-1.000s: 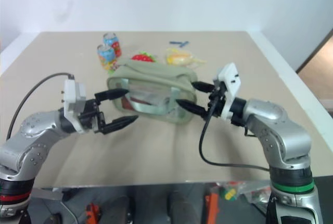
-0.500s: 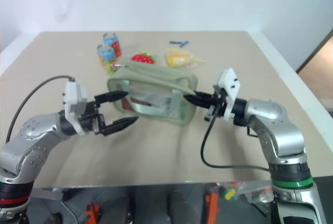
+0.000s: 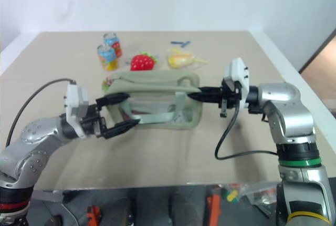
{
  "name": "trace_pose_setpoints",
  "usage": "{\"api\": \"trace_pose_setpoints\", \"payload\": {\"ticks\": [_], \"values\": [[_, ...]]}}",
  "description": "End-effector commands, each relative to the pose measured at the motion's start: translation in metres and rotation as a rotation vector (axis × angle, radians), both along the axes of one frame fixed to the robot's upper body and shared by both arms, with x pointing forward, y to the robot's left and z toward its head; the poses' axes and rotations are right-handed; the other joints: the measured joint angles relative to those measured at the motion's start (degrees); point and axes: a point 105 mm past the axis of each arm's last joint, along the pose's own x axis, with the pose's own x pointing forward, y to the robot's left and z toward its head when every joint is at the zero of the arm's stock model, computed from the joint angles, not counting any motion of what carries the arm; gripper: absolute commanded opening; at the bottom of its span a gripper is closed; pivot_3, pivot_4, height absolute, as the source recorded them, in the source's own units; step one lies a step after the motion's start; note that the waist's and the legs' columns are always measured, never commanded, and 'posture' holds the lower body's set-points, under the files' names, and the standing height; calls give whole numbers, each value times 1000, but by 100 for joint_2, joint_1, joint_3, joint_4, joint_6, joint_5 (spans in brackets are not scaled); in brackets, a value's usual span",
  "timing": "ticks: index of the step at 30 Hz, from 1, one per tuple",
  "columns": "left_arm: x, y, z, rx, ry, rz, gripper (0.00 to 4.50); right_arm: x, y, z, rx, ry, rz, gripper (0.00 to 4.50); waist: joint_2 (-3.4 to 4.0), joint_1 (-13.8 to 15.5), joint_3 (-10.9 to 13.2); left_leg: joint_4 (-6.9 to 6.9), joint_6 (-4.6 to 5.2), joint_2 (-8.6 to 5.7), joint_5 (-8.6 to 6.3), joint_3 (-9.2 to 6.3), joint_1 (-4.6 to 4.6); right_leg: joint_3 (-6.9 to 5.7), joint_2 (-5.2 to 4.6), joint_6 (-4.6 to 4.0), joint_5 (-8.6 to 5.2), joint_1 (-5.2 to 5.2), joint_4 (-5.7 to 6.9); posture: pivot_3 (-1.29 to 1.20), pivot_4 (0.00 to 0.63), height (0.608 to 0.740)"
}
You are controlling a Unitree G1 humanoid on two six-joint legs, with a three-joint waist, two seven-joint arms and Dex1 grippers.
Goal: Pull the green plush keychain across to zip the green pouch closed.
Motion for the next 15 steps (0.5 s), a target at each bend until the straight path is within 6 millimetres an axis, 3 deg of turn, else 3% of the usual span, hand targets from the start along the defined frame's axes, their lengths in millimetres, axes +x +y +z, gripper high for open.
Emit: {"api": "trace_pose_setpoints", "payload": {"ticks": [1, 4, 6, 8, 11, 15], "values": [[-10, 4, 18, -59, -2, 1, 4500, 8, -5, 4, -42, -78, -8, 56, 0, -4, 0, 1, 0, 0, 0, 0, 1, 0, 0, -4, -2, 0, 0, 0, 150, 740], [-15, 18, 30, -163, 89, 35, 4500, 10, -8, 0, -56, -89, -16, 56, 0, -10, 0, 1, 0, 1, 0, 4, 1, 3, 0, 0, 1, -1, 1, 0, 150, 740], [-13, 45, 35, -227, 157, 130, 4500, 9, -8, -1, -56, -96, -19, 56, 0, -25, 0, 0, 0, 5, 0, 2, 3, 1, 0, 11, 7, -1, 2, 0, 150, 740], [-12, 61, 37, -237, 184, 193, 4500, 9, -8, -1, -57, -103, -19, 56, 1, -17, 1, -4, 0, 10, 0, 1, 8, -1, 5, 8, 5, 0, 4, 0, 150, 740], [11, 99, 30, -181, 187, 426, 4500, 6, -3, 4, -43, -118, -7, 56, 1, -3, 1, -3, 0, 8, 0, -2, 15, -5, 5, -13, -7, 5, 5, 0, 150, 740], [32, 112, 21, -189, 209, 505, 4500, 4, 2, 7, -39, -128, 7, 56, 1, -2, 1, -1, -2, 4, 1, 3, 31, -1, 4, -23, -9, 17, 4, 0, 150, 740]]}}
